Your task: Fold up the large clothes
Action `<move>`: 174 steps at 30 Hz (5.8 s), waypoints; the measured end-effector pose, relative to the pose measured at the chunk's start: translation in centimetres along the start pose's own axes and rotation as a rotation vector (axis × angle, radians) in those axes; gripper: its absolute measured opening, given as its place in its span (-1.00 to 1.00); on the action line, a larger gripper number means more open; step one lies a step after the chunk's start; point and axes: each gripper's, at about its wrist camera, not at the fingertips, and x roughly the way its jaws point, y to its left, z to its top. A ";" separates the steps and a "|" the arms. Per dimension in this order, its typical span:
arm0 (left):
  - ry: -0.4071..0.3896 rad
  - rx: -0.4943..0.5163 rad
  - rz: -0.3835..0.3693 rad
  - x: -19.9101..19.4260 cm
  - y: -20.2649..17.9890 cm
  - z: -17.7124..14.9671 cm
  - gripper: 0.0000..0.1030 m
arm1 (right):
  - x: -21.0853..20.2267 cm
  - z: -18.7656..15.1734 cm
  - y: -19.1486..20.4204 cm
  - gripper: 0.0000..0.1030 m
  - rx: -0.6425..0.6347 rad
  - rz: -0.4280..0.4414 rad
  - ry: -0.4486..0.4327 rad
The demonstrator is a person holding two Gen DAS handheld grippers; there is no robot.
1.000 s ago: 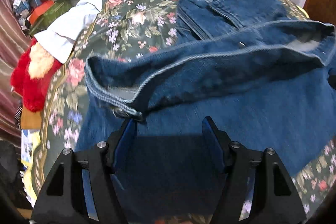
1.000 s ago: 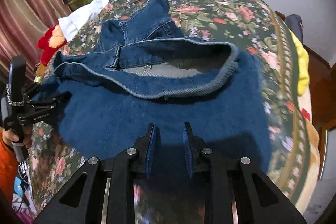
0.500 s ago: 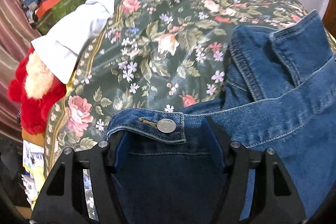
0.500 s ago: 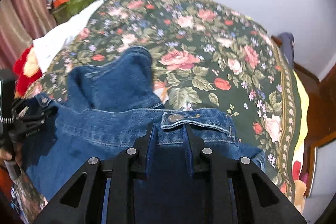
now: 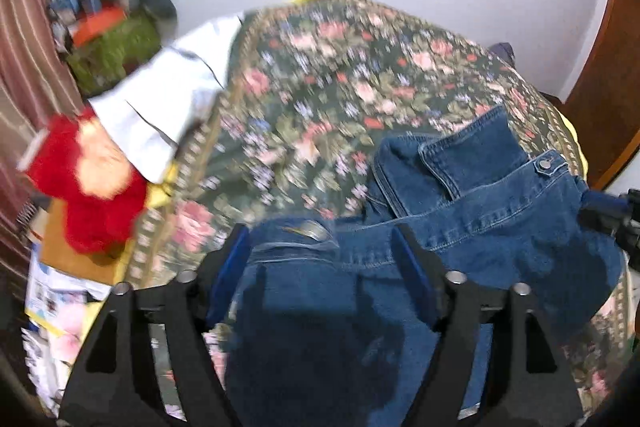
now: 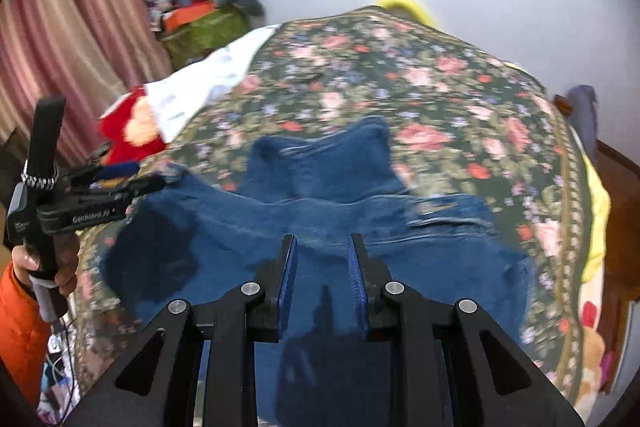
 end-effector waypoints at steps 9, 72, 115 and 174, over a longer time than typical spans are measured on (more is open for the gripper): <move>0.122 0.066 -0.042 2.2 -1.7 -5.3 0.57 | 4.6 -3.9 4.8 -0.59 -0.073 0.035 0.135; 0.211 -0.752 -0.429 4.8 4.2 -18.4 0.70 | 4.2 -9.1 4.6 -0.59 -0.134 -0.091 0.237; -0.267 -0.183 0.088 -9.1 -2.9 -8.9 -0.36 | 6.1 -9.4 9.8 -0.59 0.098 0.347 0.436; 0.097 -0.019 -0.101 -4.0 -7.0 -16.9 0.69 | -3.0 -14.0 -1.3 1.00 -0.048 -0.187 0.164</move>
